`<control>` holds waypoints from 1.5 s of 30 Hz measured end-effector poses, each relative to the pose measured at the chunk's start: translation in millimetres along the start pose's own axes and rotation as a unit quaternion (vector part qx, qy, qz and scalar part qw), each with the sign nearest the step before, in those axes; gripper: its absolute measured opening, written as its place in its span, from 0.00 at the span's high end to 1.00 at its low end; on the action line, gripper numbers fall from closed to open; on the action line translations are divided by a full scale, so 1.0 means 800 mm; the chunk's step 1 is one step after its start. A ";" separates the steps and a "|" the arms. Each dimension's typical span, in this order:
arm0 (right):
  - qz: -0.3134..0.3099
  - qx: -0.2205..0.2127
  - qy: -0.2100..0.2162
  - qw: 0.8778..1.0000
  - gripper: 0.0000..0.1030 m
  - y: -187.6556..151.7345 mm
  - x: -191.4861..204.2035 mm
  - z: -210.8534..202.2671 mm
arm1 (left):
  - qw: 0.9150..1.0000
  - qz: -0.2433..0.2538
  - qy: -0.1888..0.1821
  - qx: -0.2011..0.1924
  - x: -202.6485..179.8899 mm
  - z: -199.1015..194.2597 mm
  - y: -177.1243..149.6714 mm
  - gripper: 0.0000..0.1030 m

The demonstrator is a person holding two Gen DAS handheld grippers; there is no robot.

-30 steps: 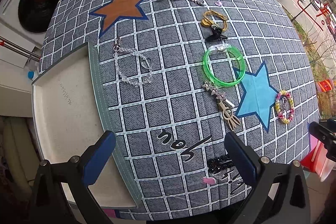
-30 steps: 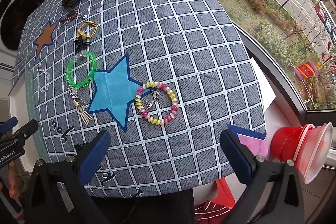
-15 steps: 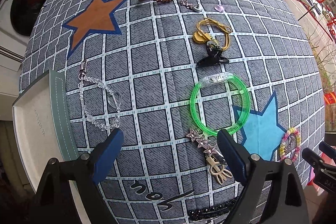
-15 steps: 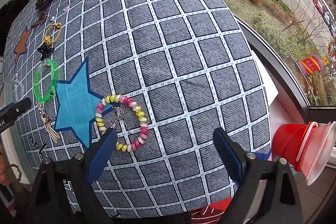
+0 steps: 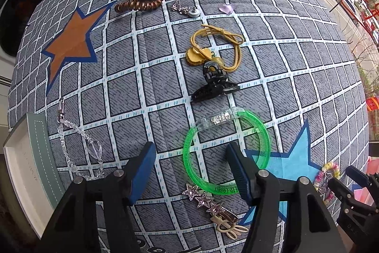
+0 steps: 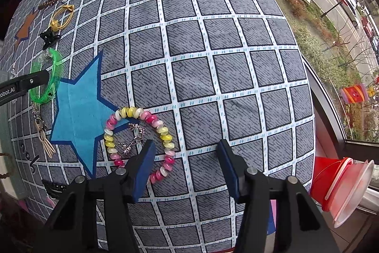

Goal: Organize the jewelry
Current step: 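Grasp the green bangle with the left tool while the right tool grasps the beaded bracelet, then carry both into the white tray and release them while both tools open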

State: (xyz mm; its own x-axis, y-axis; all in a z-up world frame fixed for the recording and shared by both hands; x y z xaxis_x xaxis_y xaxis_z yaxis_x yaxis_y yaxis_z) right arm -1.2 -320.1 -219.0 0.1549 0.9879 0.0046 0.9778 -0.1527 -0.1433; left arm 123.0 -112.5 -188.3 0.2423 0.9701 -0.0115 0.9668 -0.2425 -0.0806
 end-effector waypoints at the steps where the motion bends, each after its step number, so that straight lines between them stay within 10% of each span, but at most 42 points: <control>1: -0.004 0.000 -0.001 1.000 0.52 -0.001 0.005 0.001 | 1.000 0.007 0.000 -0.002 -0.016 0.005 0.004 0.45; 6: -0.012 0.004 0.004 1.000 0.68 0.004 0.035 0.000 | 0.999 0.033 0.005 -0.007 -0.026 0.002 0.000 0.87; 8: -0.010 0.005 0.005 1.000 0.91 0.003 0.042 -0.006 | 1.000 0.031 -0.005 -0.004 -0.035 -0.001 0.004 0.88; 27: 0.005 -0.039 0.054 0.998 0.91 0.014 0.005 -0.106 | 0.998 0.002 -0.051 -0.048 -0.009 -0.077 -0.024 0.88; 45: -0.186 -0.069 0.108 0.974 0.91 0.021 0.255 -0.173 | 0.976 -0.185 -0.053 -0.100 0.255 -0.105 -0.186 0.88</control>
State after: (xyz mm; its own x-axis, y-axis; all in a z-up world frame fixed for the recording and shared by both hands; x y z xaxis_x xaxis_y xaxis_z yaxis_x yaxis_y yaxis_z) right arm 66.0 -124.7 -83.3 -0.2014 0.9496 0.2403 0.9795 0.1970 0.0425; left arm 35.2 121.2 -94.8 -0.1269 0.9842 -0.1231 0.9856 0.1391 0.0963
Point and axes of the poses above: each gripper's, at about its wrist camera, not at the fingertips, and z roughly the way its jaws point, x to its left, y to its top, the point moved 2 cm from there along z, roughly the way its jaws point, and after that the axes turned 12 degrees about x, right-handed, at the moved point
